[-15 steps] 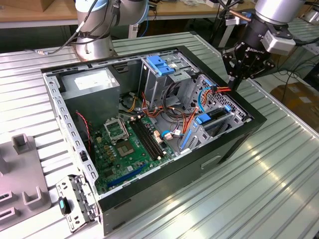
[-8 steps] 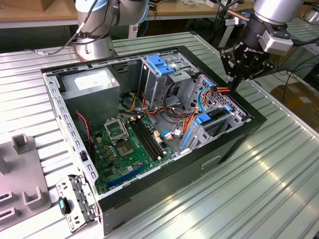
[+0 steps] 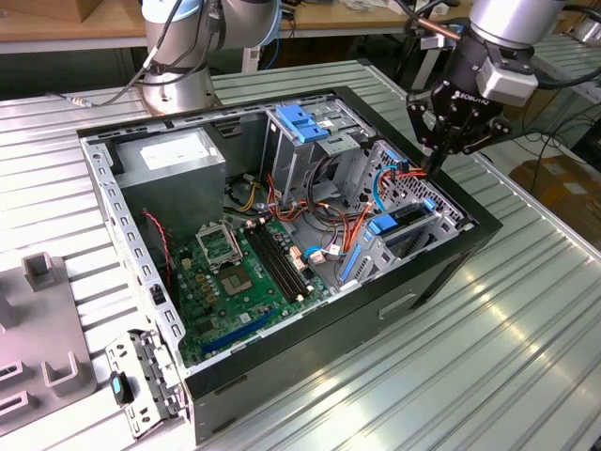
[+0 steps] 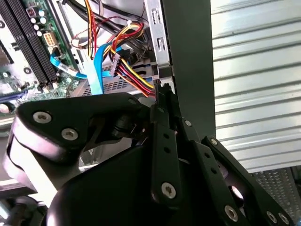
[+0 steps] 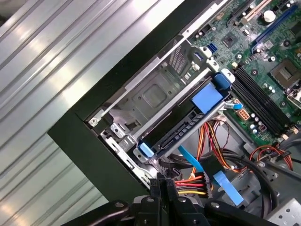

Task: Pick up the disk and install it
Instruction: 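Insert the first disk wire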

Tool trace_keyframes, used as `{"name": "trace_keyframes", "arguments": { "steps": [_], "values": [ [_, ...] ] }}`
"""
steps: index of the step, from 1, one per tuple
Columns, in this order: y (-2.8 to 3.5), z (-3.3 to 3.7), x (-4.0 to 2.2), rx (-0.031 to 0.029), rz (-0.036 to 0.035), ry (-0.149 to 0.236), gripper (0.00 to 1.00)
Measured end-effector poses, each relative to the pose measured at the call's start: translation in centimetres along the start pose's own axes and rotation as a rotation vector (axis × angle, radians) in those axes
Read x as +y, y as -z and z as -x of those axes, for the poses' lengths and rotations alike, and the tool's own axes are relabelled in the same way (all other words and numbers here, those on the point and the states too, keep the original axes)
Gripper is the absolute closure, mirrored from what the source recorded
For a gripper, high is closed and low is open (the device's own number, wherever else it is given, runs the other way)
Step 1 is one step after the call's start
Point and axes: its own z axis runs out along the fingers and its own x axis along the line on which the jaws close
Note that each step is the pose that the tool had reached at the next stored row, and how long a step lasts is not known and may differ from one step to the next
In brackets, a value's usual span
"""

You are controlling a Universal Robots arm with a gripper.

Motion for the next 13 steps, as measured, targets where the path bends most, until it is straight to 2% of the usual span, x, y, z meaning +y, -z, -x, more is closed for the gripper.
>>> {"name": "trace_keyframes", "arguments": {
  "steps": [1,7,13],
  "values": [
    [-0.02,0.0,0.0,0.0003,0.0015,-0.029,0.84],
    [-0.17,0.01,0.0,0.0025,0.0082,-0.135,0.84],
    [-0.38,0.02,0.0,0.007,0.0161,-0.224,0.84]
  ]
}}
